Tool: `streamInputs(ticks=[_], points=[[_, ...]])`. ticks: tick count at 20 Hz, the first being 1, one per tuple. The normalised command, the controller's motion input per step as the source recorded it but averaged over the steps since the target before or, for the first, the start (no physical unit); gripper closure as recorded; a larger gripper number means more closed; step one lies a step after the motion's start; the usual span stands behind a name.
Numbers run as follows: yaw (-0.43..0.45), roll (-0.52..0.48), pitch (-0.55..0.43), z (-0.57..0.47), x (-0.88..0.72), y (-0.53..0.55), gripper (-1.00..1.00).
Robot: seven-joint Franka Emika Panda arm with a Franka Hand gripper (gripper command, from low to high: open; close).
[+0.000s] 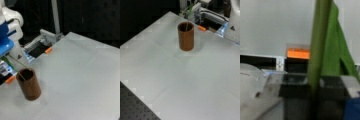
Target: Flower insertion into a vase
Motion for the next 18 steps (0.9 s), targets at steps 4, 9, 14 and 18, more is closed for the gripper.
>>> streamInputs(ticks=[4,9,14,18], points=[[0.069,-0.104,0.395,0.06,0.05,-0.05,1.0],[0.044,-0.153,0.463,0.13,0.19,-0.05,1.0],[-0.05,-0.203,0.628,0.17,0.32,-0.07,1.0],[-0.129,-0.207,0.717,0.18,0.44,-0.09,1.0]])
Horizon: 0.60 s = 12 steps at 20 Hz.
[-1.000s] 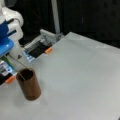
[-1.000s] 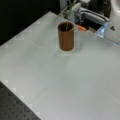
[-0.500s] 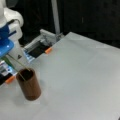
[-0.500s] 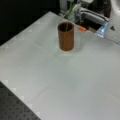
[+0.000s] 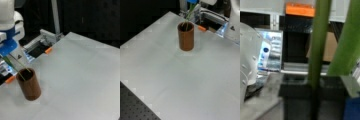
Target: Flower insertion into a vase
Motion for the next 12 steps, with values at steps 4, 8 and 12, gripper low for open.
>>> streamInputs(ticks=[4,8,12], points=[[-0.177,-0.23,0.734,0.15,0.46,-0.1,1.0],[-0.141,-0.206,0.683,0.12,0.43,-0.13,1.0],[-0.127,-0.201,0.634,0.1,0.38,-0.11,1.0]])
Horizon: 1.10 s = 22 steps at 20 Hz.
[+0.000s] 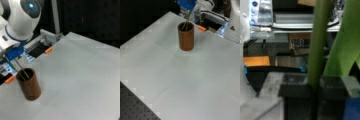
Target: Flower insertion into a vase
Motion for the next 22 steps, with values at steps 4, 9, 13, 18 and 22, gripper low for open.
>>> streamInputs(ticks=[4,9,13,18,22], points=[[-0.102,-0.173,0.525,0.1,0.31,-0.07,1.0],[-0.044,-0.158,0.395,0.1,0.24,-0.04,1.0],[0.005,-0.144,0.313,0.12,0.2,-0.03,1.0],[0.041,-0.121,0.26,0.09,0.2,-0.05,1.0],[0.039,-0.084,0.23,0.07,0.21,-0.09,1.0]])
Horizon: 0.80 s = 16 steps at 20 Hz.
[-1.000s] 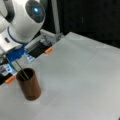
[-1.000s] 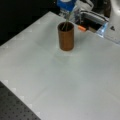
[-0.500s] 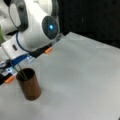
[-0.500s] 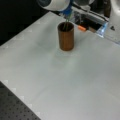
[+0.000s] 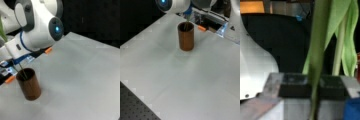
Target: Flower insertion into a vase
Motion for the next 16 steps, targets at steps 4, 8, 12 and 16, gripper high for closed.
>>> streamInputs(ticks=[4,8,12,16], points=[[0.019,-0.057,0.217,0.07,0.23,-0.11,1.0],[0.011,-0.033,0.187,0.0,0.3,-0.12,1.0],[0.001,0.011,0.16,-0.08,0.37,-0.13,1.0],[-0.037,0.052,0.148,-0.16,0.42,-0.12,1.0]])
